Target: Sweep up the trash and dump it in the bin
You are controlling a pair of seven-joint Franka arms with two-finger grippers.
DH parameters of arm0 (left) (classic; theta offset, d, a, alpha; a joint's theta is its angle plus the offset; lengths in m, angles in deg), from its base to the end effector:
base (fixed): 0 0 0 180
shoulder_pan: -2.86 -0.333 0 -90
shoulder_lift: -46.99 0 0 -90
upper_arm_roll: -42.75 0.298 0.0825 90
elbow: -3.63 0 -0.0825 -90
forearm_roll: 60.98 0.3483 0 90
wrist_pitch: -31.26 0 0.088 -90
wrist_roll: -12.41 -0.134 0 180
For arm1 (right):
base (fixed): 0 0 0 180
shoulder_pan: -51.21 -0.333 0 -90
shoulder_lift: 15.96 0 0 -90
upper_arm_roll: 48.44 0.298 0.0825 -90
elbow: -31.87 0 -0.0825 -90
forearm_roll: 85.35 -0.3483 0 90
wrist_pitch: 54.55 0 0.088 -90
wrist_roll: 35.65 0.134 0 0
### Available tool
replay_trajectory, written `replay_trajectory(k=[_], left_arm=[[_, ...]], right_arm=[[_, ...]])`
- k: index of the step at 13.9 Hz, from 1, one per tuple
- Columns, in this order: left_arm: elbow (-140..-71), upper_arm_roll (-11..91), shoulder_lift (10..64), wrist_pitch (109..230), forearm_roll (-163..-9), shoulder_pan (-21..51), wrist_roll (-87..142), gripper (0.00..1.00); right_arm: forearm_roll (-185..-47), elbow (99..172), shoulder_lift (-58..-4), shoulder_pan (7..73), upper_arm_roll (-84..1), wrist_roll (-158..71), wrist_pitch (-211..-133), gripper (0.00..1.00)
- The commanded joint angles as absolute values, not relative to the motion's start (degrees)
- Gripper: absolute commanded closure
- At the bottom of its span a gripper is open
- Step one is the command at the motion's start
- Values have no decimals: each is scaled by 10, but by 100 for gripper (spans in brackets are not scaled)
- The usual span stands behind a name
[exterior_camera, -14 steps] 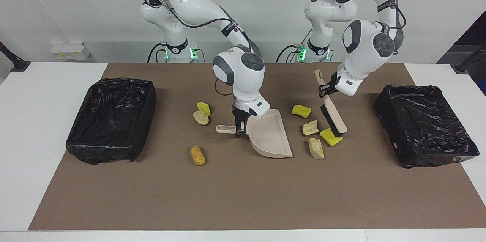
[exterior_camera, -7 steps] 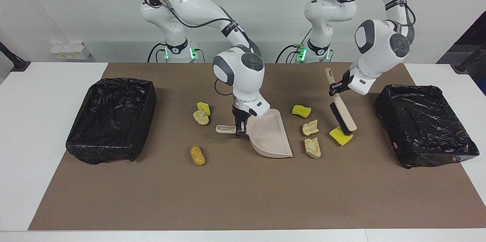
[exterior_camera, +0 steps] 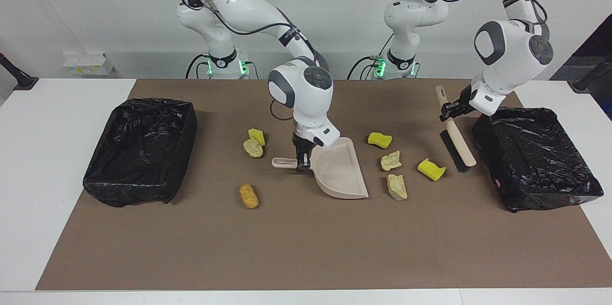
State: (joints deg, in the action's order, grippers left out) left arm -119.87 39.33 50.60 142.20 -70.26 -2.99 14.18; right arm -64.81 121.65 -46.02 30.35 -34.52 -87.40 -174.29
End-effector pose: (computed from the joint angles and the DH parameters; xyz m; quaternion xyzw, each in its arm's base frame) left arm 0.4736 0.0048 0.3885 0.9919 0.0713 -0.0773 0.0716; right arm 0.5621 0.3354 0.3231 0.6740 0.7324 -0.0050 0.0961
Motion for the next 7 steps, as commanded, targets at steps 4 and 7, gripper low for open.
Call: replay_trajectory(k=[4, 7], left_arm=[[-1263, 391, 494, 1480, -685, 21, 195, 100], [-1300, 389, 519, 1474, -685, 72, 239, 100]], right_arm=[[-634, 1207, -472, 308, -343, -879, -1750, 100], [-609, 1208, -472, 309, -341, -880, -1744, 100]])
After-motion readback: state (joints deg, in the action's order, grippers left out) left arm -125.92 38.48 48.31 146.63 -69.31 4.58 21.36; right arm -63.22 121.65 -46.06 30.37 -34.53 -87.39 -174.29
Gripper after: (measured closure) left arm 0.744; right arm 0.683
